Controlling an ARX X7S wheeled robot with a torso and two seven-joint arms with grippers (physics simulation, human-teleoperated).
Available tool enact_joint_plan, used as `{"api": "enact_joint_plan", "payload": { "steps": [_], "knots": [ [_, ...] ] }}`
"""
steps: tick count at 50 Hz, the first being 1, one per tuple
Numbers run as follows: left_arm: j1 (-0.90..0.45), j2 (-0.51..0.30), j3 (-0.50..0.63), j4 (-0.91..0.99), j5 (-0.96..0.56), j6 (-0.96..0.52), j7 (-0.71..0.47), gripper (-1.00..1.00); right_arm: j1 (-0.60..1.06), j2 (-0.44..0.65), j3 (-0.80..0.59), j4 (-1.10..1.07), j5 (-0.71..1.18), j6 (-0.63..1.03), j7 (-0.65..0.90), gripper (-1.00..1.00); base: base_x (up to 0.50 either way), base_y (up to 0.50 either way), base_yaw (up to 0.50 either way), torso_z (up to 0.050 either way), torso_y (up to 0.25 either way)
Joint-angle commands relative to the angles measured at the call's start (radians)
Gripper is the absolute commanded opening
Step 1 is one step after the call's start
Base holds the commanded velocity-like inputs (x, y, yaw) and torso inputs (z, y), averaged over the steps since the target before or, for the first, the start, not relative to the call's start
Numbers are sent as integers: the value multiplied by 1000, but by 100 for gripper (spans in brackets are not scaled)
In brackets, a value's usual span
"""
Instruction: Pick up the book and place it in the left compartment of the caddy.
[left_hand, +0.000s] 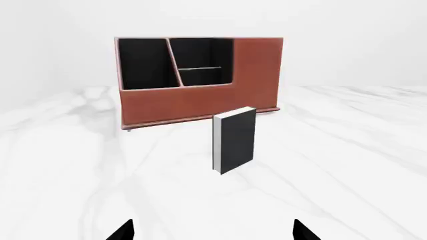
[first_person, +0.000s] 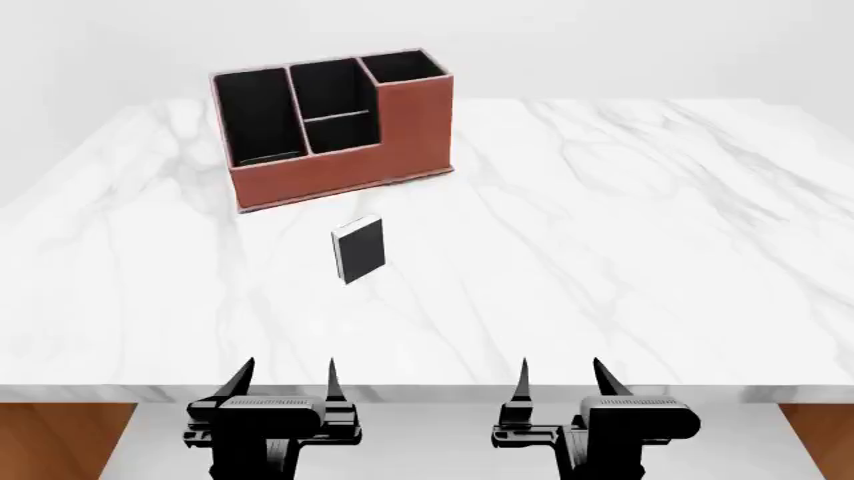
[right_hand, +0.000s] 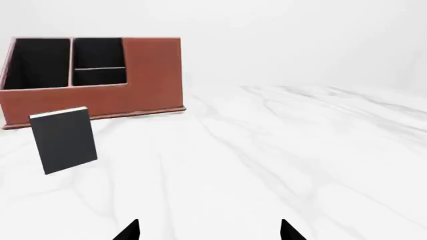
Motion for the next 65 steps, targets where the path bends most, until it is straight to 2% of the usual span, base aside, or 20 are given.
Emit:
{"api": "enact_joint_plan", "payload": {
  "steps": [1, 14, 16, 18, 65],
  "knots": [
    [2, -17, 19, -3, -15, 3, -15, 100, 9, 21, -18, 39, -18, -33, 39, 100, 0, 0, 0, 0, 0],
    [-6, -53, 62, -32, -62, 17, -30, 100, 16, 49, -62, 69, 13, -27, 80, 100, 0, 1, 0, 0, 0],
    [-10, -57, 65, -35, -58, 11, -40, 100, 8, 53, -73, 70, -34, -75, 123, 100, 0, 500, 0, 0, 0],
    [-11, -60, 69, -35, -59, 7, -45, 100, 16, 55, -73, 64, -2, -32, 106, 100, 0, 500, 0, 0, 0],
    [-12, -112, 125, -56, -87, 34, -125, 100, 25, 106, -162, 94, 31, -26, 160, 100, 0, 500, 0, 0, 0]
  ]
}}
